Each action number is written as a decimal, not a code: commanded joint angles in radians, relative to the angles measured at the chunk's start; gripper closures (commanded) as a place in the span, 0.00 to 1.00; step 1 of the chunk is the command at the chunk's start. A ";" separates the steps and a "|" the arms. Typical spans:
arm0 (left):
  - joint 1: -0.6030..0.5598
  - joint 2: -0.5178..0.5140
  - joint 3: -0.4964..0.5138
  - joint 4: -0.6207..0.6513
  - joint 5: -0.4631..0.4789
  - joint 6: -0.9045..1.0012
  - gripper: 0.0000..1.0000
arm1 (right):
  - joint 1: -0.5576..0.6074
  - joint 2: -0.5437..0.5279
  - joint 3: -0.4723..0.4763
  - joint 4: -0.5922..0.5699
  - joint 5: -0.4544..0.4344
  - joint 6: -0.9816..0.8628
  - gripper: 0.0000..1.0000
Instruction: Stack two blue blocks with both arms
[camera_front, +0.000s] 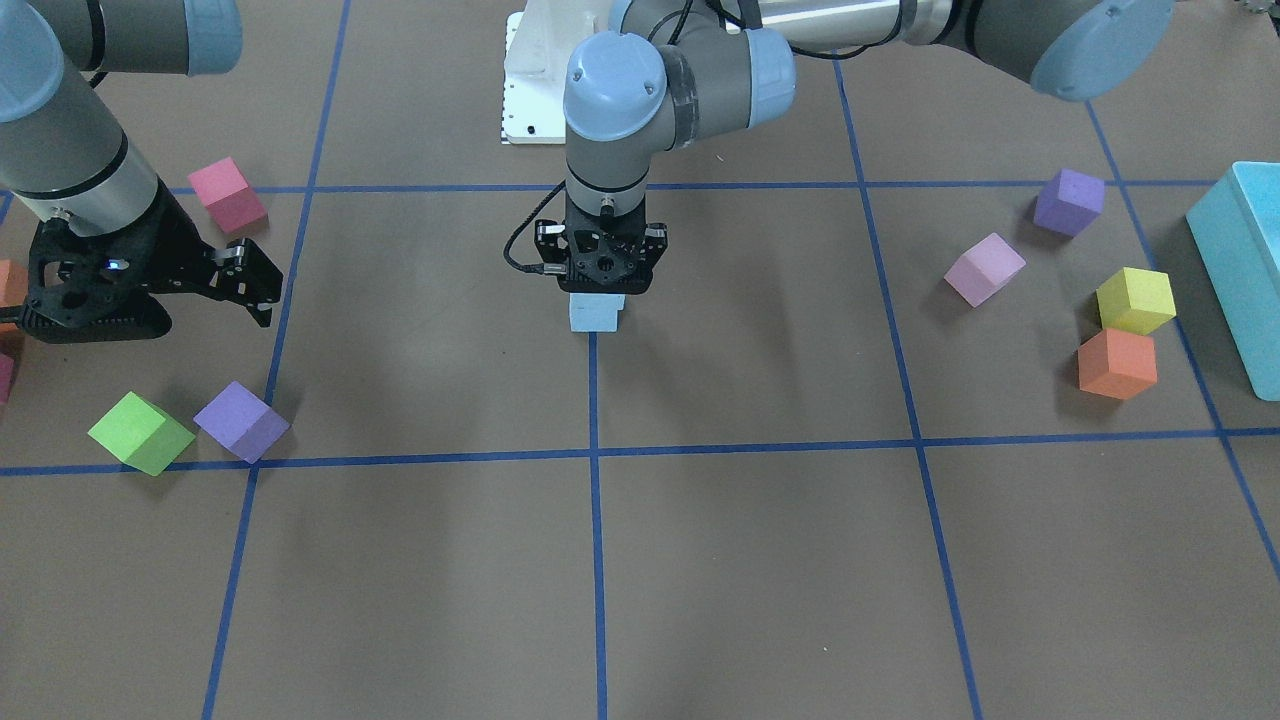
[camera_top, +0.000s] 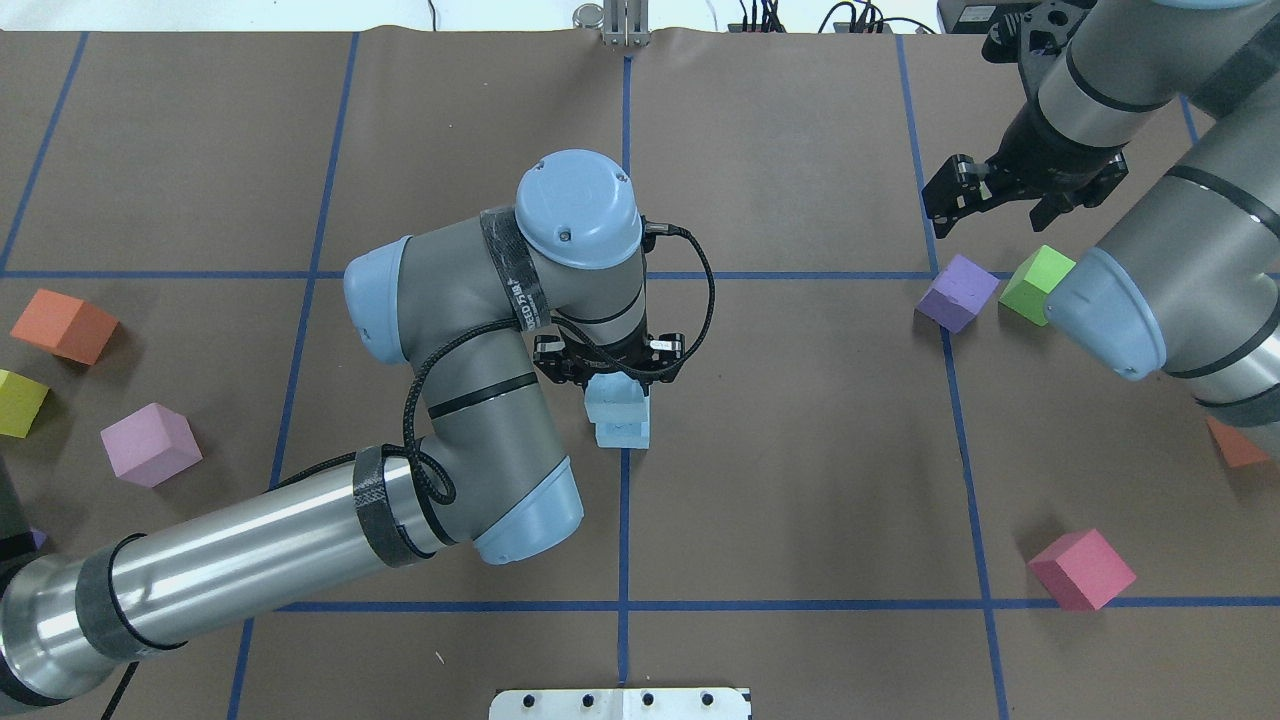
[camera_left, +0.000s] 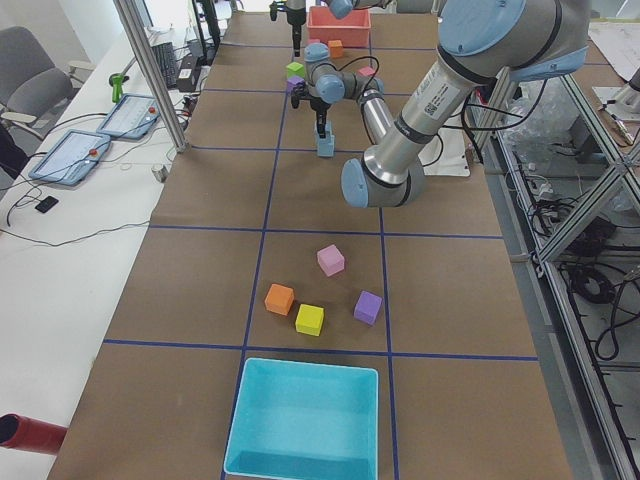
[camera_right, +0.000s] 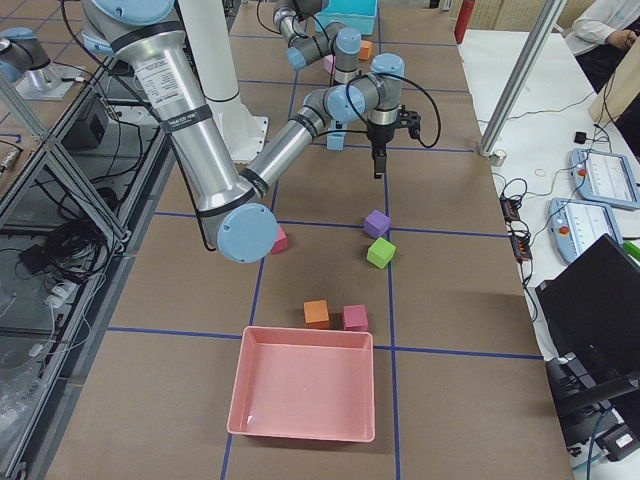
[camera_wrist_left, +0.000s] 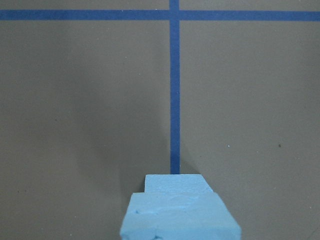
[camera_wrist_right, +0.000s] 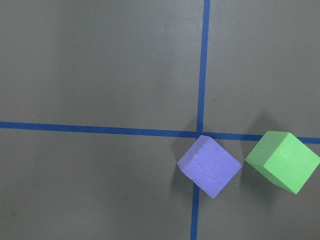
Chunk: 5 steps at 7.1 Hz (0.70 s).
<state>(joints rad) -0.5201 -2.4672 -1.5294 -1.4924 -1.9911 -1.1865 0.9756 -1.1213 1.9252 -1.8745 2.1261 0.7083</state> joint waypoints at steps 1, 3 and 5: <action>0.000 -0.001 0.000 0.000 0.000 -0.001 0.39 | 0.000 0.000 0.000 0.000 0.000 -0.001 0.01; 0.000 0.001 0.002 -0.012 0.000 -0.001 0.28 | 0.000 0.000 0.000 0.000 0.000 0.000 0.01; 0.000 0.007 0.005 -0.046 0.002 0.001 0.08 | 0.000 0.000 0.000 0.000 0.000 0.000 0.01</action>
<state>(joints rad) -0.5200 -2.4639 -1.5271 -1.5214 -1.9908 -1.1870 0.9756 -1.1213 1.9251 -1.8739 2.1261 0.7086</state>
